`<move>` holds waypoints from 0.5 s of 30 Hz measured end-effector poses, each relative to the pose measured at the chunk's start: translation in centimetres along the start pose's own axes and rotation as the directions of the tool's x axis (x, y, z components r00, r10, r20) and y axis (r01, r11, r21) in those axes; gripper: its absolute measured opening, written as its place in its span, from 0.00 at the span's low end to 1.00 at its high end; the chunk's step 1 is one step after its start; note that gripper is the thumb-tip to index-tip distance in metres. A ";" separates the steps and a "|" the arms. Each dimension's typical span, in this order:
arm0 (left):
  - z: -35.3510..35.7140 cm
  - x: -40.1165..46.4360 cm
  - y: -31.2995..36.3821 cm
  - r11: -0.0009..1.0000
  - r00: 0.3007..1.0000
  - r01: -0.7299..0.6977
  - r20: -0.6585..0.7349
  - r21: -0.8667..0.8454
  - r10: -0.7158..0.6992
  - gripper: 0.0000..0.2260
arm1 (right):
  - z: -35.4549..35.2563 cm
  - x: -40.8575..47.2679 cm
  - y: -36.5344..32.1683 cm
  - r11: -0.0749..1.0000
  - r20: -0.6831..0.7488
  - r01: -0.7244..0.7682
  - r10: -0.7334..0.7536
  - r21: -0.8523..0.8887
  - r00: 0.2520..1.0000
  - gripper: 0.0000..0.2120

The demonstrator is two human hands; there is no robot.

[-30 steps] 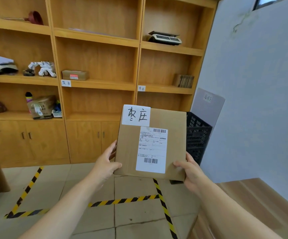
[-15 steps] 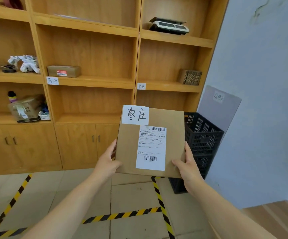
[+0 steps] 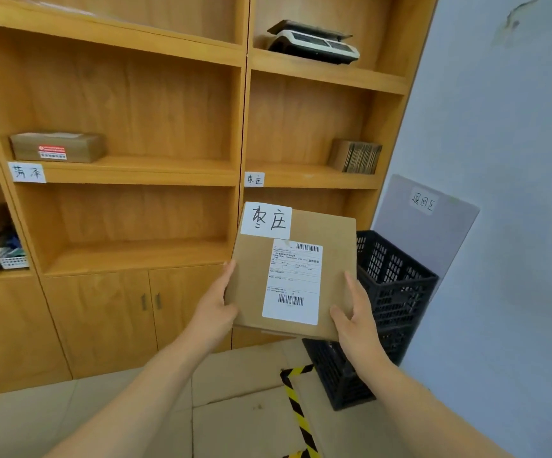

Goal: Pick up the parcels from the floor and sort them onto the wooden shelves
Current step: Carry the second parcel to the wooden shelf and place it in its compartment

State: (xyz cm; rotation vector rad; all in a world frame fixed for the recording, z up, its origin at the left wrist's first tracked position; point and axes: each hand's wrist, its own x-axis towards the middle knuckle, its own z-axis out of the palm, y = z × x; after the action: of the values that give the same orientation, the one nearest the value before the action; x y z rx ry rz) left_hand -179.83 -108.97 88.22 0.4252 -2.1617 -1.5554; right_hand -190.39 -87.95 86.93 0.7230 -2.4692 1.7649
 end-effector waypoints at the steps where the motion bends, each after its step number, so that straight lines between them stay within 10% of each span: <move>1: 0.3 1.5 -0.3 1.000 1.000 -0.009 0.002 0.014 0.009 0.35 | 0.2 1.4 0.5 1.000 -0.004 0.002 -0.002 -0.006 1.000 0.31; 15: 7.7 21.8 -2.6 0.996 0.996 0.019 -0.087 0.082 -0.012 0.29 | 0.0 24.3 8.7 0.998 0.060 0.009 -0.013 0.057 0.998 0.28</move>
State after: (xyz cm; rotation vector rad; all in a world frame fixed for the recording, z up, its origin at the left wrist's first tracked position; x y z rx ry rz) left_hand -202.48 -114.14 87.42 0.5278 -2.1669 -1.4321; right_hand -215.35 -94.33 86.00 0.8044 -2.4566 1.8431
